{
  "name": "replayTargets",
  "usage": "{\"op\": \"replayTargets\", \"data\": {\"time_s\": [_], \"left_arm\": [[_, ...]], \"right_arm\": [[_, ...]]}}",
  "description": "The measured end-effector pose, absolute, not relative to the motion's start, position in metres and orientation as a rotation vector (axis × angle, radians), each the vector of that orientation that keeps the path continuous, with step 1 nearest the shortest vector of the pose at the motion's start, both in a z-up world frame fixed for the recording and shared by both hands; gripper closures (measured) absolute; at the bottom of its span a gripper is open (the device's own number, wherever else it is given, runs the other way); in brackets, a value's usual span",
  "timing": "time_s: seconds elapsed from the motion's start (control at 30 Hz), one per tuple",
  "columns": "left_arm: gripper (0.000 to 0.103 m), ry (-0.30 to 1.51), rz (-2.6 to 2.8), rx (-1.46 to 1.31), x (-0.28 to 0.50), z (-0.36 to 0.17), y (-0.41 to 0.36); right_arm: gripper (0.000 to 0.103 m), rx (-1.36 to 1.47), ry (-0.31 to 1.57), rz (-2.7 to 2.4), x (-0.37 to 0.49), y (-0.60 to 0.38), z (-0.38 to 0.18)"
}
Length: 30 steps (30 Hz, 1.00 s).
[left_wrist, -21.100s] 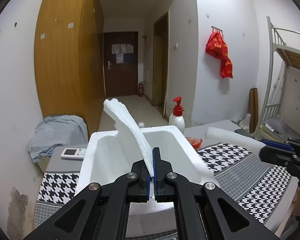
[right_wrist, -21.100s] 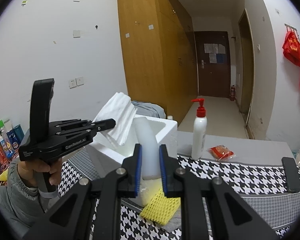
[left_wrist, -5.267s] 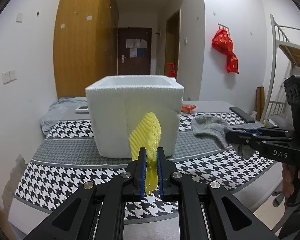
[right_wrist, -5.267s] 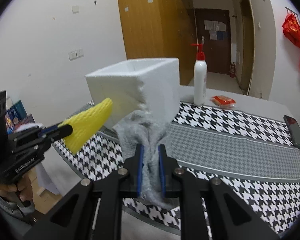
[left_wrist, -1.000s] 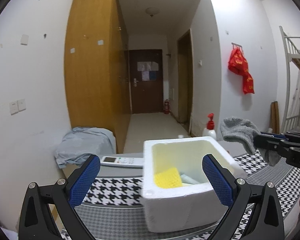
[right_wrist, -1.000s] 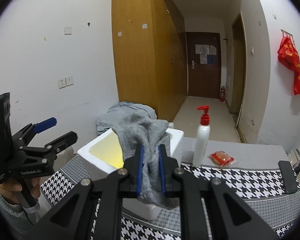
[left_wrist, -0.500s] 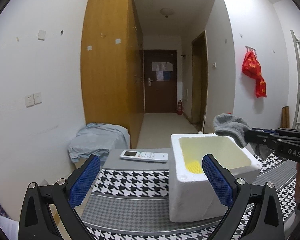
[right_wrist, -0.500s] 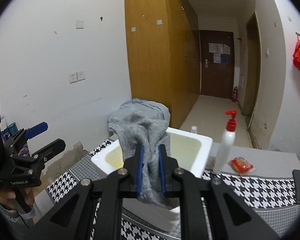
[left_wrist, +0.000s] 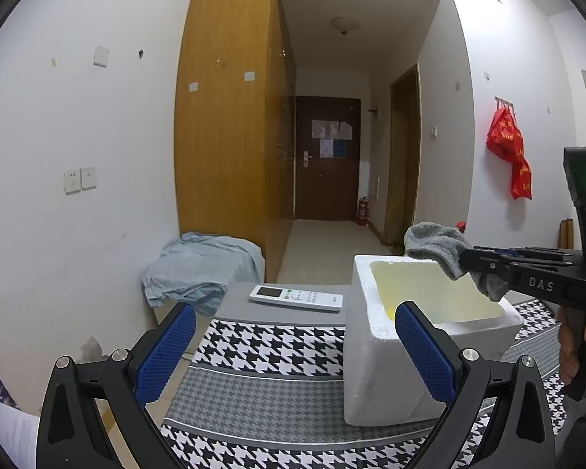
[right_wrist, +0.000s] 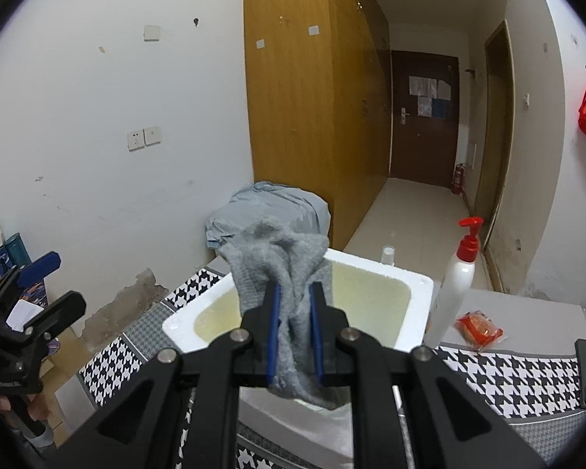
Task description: Organize soft objects
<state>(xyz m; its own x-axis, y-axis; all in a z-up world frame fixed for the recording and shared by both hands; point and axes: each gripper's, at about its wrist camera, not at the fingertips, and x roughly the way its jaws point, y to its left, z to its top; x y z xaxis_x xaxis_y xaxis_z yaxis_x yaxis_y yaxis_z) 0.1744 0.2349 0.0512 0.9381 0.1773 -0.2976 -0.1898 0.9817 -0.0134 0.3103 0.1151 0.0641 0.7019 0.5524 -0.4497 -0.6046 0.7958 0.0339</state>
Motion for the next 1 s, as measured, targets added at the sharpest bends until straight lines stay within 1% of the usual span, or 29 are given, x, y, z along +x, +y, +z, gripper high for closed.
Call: {"op": "replayTargets", "data": {"time_s": [0.2,0.23,0.27,0.3,0.33,0.37,0.4,0.5,0.6,0.83,1.0], "left_arm": [[0.001,0.301,0.180,-0.030,0.175,0.050,0.234],[0.001,0.301,0.180,-0.028,0.175,0.050,0.234],[0.001,0.301,0.180,-0.027,0.175,0.050,0.234],[0.001,0.301,0.178,-0.027,0.176,0.050,0.234],[0.001,0.302,0.176,-0.027,0.176,0.050,0.234],[0.001,0.302,0.176,-0.026,0.176,0.050,0.234],[0.001,0.302,0.177,-0.025,0.176,0.050,0.234],[0.001,0.303,0.176,-0.019,0.177,0.050,0.233],[0.001,0.304,0.173,-0.012,0.178,0.050,0.231],[0.001,0.300,0.161,-0.018,0.177,0.052,0.228],[0.001,0.288,0.135,-0.025,0.169,0.053,0.219]], "right_arm": [[0.085,-0.107,0.484,0.623,0.321,0.114,0.061],[0.082,-0.105,0.494,0.616,0.324,0.115,0.060],[0.067,-0.102,0.505,0.606,0.327,0.114,0.059],[0.056,-0.092,0.511,0.604,0.329,0.115,0.059],[0.033,-0.073,0.513,0.601,0.331,0.113,0.059],[0.020,-0.063,0.513,0.591,0.331,0.111,0.060],[0.018,-0.056,0.509,0.585,0.331,0.110,0.061],[0.018,-0.054,0.510,0.582,0.331,0.107,0.062],[0.015,-0.048,0.506,0.586,0.327,0.104,0.063],[0.004,-0.066,0.481,0.578,0.313,0.097,0.067],[0.000,-0.065,0.465,0.558,0.299,0.087,0.072]]}}
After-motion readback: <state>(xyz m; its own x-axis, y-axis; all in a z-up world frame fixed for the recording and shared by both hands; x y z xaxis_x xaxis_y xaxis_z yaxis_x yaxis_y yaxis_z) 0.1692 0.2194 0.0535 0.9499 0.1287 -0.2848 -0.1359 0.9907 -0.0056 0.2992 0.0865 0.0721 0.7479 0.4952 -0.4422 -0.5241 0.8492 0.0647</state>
